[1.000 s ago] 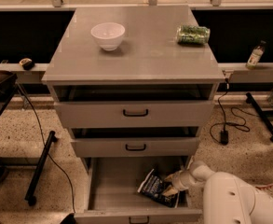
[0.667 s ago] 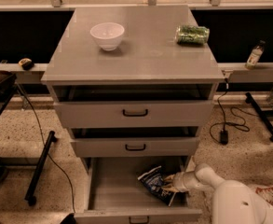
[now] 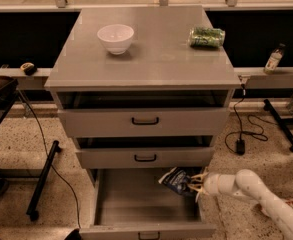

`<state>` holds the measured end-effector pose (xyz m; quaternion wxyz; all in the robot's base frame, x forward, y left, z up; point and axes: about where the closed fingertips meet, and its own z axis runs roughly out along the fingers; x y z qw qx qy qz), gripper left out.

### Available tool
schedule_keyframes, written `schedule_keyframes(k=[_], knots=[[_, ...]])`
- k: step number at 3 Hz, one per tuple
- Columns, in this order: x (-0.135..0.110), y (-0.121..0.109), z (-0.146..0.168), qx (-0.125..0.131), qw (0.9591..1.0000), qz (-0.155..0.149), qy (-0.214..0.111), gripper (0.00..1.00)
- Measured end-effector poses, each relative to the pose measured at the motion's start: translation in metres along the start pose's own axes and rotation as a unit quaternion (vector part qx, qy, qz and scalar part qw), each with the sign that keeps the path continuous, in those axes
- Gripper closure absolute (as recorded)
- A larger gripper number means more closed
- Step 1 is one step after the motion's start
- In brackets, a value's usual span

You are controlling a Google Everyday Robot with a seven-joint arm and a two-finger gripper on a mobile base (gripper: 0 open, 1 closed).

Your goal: Pick blue chip bag from bottom drawer and place on counter

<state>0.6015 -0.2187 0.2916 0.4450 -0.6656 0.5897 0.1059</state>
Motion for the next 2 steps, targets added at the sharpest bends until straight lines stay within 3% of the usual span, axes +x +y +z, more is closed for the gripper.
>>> schedule_keyframes(k=[1,2], knots=[[-0.03,-0.046,-0.1,0.075,0.9931,-0.065,0.062,1.0],[-0.076,-0.072,-0.19,0.134,0.9745,-0.131,0.123,1.0]])
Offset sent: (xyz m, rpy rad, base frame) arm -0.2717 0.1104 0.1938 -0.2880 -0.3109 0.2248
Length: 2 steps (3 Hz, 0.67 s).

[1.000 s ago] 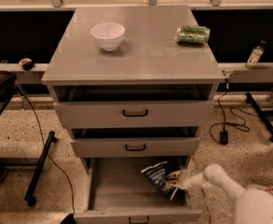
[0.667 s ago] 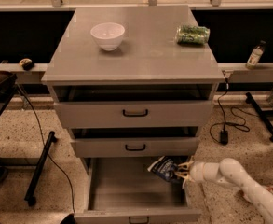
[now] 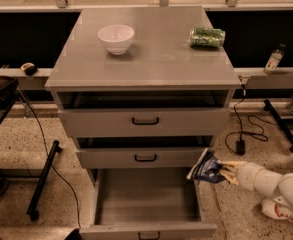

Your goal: Pick blue chip bag from bottom drawer and place on counter

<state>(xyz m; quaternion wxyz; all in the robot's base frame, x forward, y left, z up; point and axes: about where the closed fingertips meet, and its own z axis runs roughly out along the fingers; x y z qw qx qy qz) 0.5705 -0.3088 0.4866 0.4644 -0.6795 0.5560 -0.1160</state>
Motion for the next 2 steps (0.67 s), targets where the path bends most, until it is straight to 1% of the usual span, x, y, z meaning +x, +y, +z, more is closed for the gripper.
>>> schedule_keyframes(k=[1,2], knots=[[-0.064,-0.002,-0.045,0.023,0.9983,-0.052,-0.014,1.0],[-0.113,0.044,-0.037,-0.003,0.9969,-0.057,-0.055,1.0]])
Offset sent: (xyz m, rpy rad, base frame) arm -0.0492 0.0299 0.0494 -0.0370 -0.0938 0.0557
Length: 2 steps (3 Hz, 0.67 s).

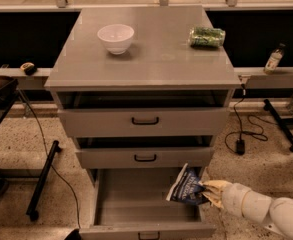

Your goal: Pick blue chip bag from bottom drawer and place on counter

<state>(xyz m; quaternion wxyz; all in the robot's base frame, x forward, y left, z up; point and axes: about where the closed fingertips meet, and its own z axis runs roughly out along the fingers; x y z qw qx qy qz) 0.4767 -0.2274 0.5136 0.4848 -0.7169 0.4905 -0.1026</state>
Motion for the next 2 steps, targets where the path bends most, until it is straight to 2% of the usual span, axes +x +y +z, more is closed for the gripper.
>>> schedule_keyframes(k=[1,2], knots=[[-0.012,-0.036,-0.016,0.02,0.9979,-0.062,-0.002,1.0],[-0.053,-0.113,-0.06,0.082,0.9835,-0.157,-0.036,1.0]])
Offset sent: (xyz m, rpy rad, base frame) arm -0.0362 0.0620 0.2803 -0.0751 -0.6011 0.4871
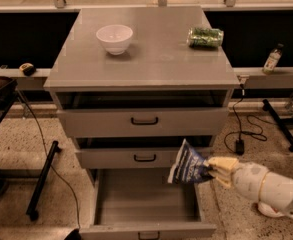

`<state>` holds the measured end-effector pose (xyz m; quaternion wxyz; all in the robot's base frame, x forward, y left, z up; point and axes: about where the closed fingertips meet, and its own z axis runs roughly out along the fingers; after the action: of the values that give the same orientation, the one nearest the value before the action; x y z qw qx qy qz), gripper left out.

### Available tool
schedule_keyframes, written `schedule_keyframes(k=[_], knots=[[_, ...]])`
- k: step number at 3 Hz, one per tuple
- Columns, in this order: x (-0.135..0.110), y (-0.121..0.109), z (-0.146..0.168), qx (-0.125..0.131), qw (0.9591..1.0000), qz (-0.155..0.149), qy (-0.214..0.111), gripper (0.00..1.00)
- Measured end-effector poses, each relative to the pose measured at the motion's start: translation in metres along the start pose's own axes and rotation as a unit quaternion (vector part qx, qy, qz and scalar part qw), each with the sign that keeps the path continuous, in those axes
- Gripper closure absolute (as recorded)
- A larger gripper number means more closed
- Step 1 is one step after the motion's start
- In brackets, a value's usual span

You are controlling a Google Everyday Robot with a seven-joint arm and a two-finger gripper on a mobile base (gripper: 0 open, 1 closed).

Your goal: Pick blue chip bag from bottom drawer and place on counter

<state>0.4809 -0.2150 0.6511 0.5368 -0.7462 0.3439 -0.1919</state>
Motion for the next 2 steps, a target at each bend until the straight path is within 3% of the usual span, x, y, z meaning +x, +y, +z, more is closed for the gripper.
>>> schedule_keyframes(k=[1,2], knots=[[-0.04,-0.088,-0.021,0.021,0.994,-0.091,-0.056,1.0],[-0.069,-0.164,-0.017,-0.006,0.9844,-0.158,-0.077,1.0]])
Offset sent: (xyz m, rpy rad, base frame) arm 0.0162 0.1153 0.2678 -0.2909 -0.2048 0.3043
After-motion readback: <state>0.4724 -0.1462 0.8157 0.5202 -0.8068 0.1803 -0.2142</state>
